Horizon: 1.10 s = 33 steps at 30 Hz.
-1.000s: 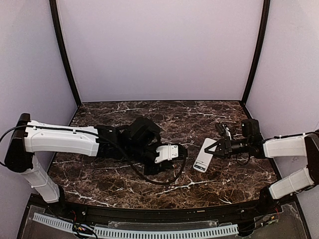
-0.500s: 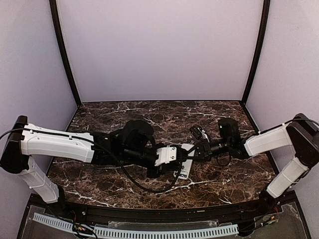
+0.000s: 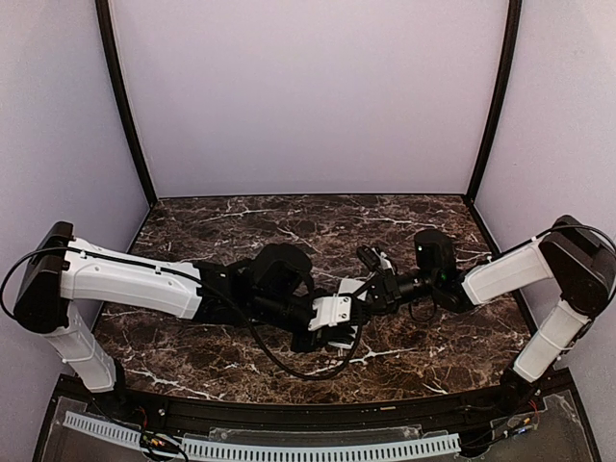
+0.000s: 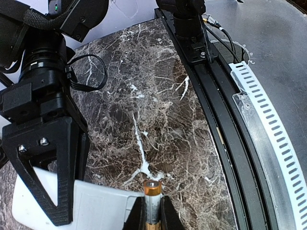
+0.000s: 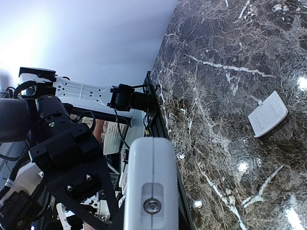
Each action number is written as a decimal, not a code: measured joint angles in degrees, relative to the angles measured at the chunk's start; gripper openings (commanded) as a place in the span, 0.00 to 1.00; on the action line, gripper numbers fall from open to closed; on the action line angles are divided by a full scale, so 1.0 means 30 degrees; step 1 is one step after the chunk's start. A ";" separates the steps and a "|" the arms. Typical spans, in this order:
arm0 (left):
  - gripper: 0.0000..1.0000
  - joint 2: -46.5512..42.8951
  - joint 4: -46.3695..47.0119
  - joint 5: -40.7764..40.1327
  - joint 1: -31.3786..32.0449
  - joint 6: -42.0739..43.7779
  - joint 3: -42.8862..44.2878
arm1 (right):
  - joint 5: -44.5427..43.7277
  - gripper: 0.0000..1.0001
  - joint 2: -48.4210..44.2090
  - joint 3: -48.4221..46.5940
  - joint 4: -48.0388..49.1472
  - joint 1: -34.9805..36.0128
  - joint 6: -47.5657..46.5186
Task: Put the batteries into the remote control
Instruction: Place the battery in the battery compartment.
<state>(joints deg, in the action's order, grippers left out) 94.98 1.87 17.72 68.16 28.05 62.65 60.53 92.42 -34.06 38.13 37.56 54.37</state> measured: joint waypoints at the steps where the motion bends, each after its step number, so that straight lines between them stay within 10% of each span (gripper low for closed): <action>1: 0.05 0.0036 0.0000 -0.0058 0.0000 0.0000 0.0000 | 0.0007 0.00 0.0000 0.0000 0.0058 0.0015 0.0066; 33: 0.17 0.0350 -0.0648 -0.2441 0.0204 0.2135 -0.0044 | -0.0117 0.00 -0.0007 0.0000 -0.0022 0.0379 -0.0095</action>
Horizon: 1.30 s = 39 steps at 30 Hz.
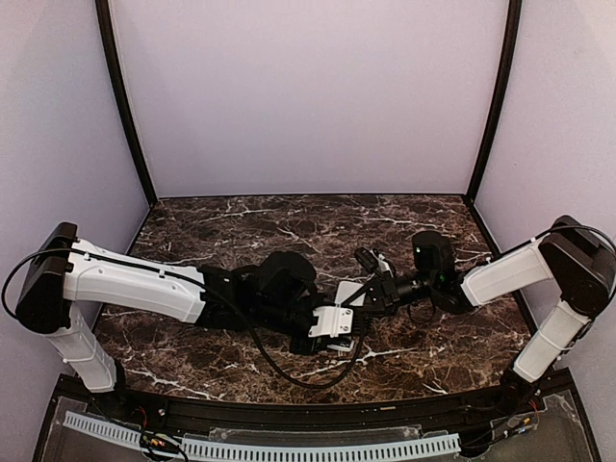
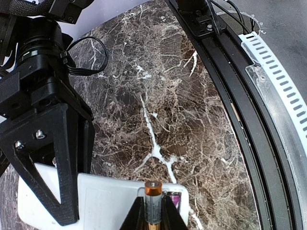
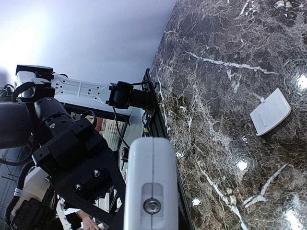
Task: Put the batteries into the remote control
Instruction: Place the battery in the battery compartment, then load the battery into the battery compartment.
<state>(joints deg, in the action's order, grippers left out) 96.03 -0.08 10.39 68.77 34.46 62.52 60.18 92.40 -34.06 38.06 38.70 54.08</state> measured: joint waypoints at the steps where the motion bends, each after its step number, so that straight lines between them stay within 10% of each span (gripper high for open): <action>1: 0.19 0.0000 -0.0015 -0.0073 0.0007 0.0036 0.0000 | -0.0029 0.00 0.0000 -0.0007 -0.0007 0.0000 0.0000; 14: 0.55 -0.0182 -0.0772 -0.0153 0.0168 -0.0801 -0.0044 | -0.0627 0.00 0.0007 -0.0007 0.0044 -0.0044 0.0000; 21: 0.98 -0.1523 -0.0255 -0.0794 0.0036 -0.3585 -0.0634 | -0.0342 0.00 0.0270 -0.0073 0.0765 -0.0007 0.0189; 39: 0.89 -0.4641 0.3905 -0.0597 -0.2229 -1.7697 -0.5391 | -0.0342 0.00 0.0481 -0.0073 0.1741 0.0036 0.0510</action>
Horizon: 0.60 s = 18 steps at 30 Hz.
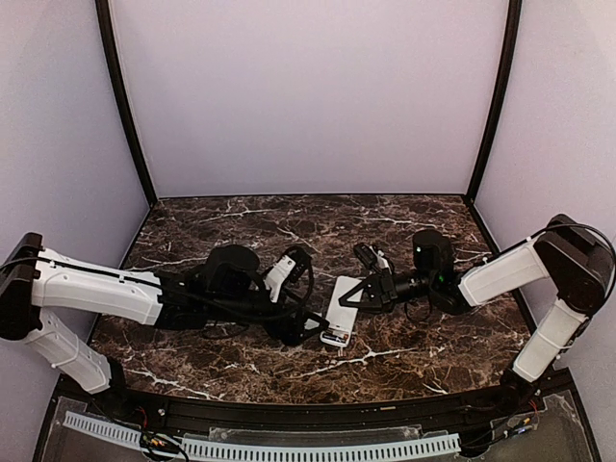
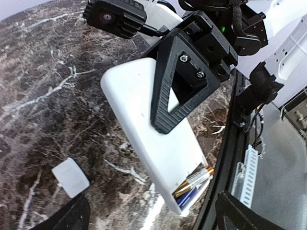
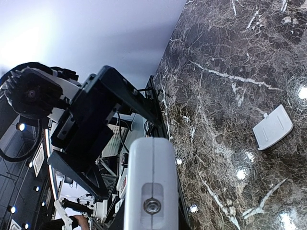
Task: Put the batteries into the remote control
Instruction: Load the battery into the battery compartment.
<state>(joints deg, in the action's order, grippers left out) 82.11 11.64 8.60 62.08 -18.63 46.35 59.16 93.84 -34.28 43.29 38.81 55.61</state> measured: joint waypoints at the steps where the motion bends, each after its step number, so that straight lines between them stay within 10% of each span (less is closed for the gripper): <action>1: 0.89 0.0277 0.0488 0.0401 0.0007 -0.0699 -0.0153 | -0.0029 0.00 0.0000 0.0000 0.0007 0.0000 0.0000; 18: 0.82 0.3220 0.2790 0.1792 0.0780 -0.4277 0.0561 | -0.0262 0.00 -0.0036 -0.0073 -0.0022 0.0000 -0.0007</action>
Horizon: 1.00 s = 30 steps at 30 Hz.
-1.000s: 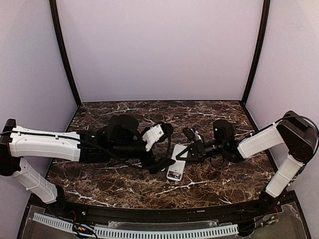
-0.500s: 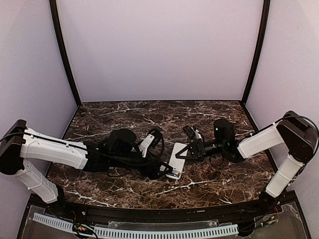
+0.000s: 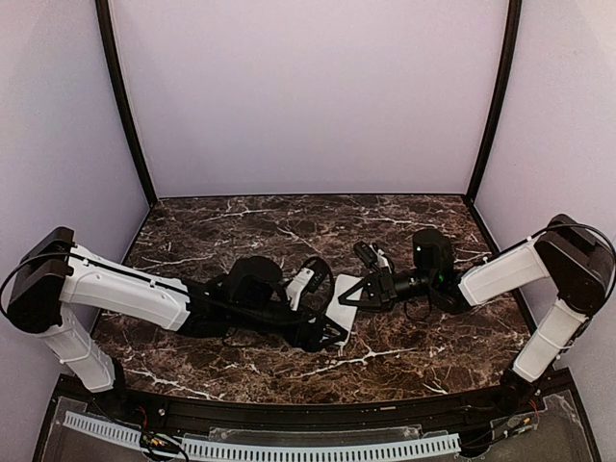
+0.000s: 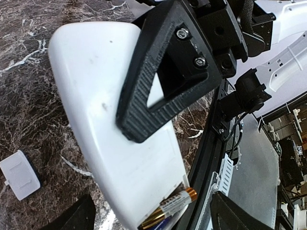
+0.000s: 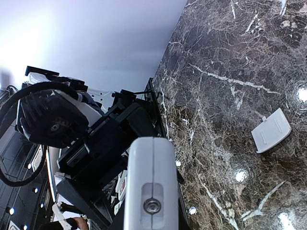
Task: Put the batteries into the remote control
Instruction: Load the battery into the battery compartment.
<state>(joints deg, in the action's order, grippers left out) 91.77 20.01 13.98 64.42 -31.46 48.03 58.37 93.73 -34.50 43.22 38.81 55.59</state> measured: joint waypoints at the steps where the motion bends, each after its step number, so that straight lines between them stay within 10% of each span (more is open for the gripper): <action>1: 0.81 0.0095 -0.0015 0.0051 0.0058 0.0007 0.0109 | -0.0007 0.00 0.0000 -0.0015 -0.0007 0.0000 0.0000; 30: 0.65 0.0641 -0.0138 -0.0022 0.0211 0.0131 0.0838 | -0.0051 0.00 -0.0066 -0.0073 -0.0182 0.0000 -0.0015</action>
<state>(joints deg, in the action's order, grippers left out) 93.69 19.59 13.91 65.06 -31.07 50.54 58.22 93.54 -34.72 42.68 38.81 55.55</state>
